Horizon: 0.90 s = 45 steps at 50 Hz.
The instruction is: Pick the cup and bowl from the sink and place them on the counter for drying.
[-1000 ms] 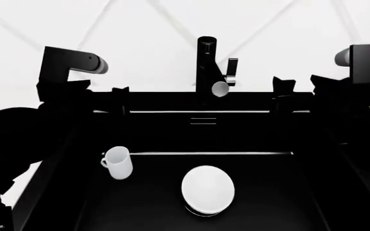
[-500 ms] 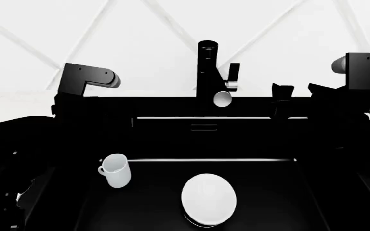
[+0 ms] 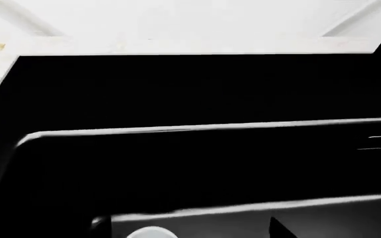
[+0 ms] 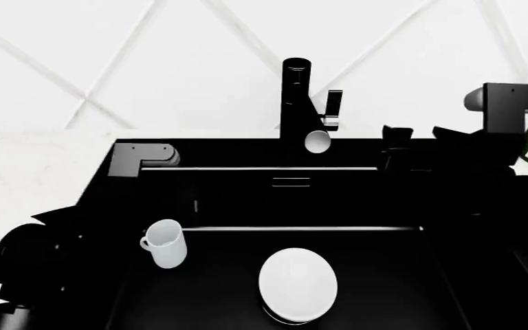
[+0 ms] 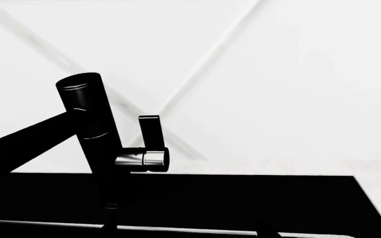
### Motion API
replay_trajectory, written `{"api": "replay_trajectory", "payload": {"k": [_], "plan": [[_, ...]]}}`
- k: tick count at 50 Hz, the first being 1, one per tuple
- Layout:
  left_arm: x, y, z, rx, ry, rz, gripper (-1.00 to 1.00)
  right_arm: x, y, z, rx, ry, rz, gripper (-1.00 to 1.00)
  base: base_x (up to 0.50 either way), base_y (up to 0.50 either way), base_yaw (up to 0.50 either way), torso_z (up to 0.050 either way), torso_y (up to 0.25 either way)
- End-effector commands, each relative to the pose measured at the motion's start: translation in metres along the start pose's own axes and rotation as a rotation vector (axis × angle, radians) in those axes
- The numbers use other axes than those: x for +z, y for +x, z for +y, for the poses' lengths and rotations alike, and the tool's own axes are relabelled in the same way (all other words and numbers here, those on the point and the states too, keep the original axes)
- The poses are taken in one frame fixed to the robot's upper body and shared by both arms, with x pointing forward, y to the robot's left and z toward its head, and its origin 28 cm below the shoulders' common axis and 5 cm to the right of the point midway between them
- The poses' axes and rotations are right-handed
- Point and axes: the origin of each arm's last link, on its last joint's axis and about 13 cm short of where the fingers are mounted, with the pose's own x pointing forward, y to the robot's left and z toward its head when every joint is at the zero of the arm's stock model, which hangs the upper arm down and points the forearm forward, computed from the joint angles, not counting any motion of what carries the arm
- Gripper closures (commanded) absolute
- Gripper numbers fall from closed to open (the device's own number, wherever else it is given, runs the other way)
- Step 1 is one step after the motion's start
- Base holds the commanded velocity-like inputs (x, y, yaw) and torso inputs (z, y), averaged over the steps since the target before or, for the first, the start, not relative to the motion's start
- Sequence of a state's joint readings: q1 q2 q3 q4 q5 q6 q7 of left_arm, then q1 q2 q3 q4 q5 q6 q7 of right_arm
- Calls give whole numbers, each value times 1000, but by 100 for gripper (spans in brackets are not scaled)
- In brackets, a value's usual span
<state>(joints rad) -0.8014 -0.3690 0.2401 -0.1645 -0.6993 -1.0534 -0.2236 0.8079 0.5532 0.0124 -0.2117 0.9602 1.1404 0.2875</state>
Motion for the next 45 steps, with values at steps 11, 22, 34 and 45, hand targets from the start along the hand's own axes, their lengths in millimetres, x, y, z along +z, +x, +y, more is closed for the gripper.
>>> {"api": "replay_trajectory", "payload": {"k": [11,22,34,45], "plan": [[-37,17,2,60,-84,105,-100,-9,7,1,11,6,36,-100,0,0,0,0,0],[-34,27,13,119,-103,81,-100,-17,10,3,24,3,58,-100,0,0,0,0,0],[-42,56,14,131,-122,126,-100,-21,8,-1,12,21,57,-100,0,0,0,0,0],[-45,78,21,177,-132,141,-100,-22,9,3,26,16,63,-100,0,0,0,0,0]]}}
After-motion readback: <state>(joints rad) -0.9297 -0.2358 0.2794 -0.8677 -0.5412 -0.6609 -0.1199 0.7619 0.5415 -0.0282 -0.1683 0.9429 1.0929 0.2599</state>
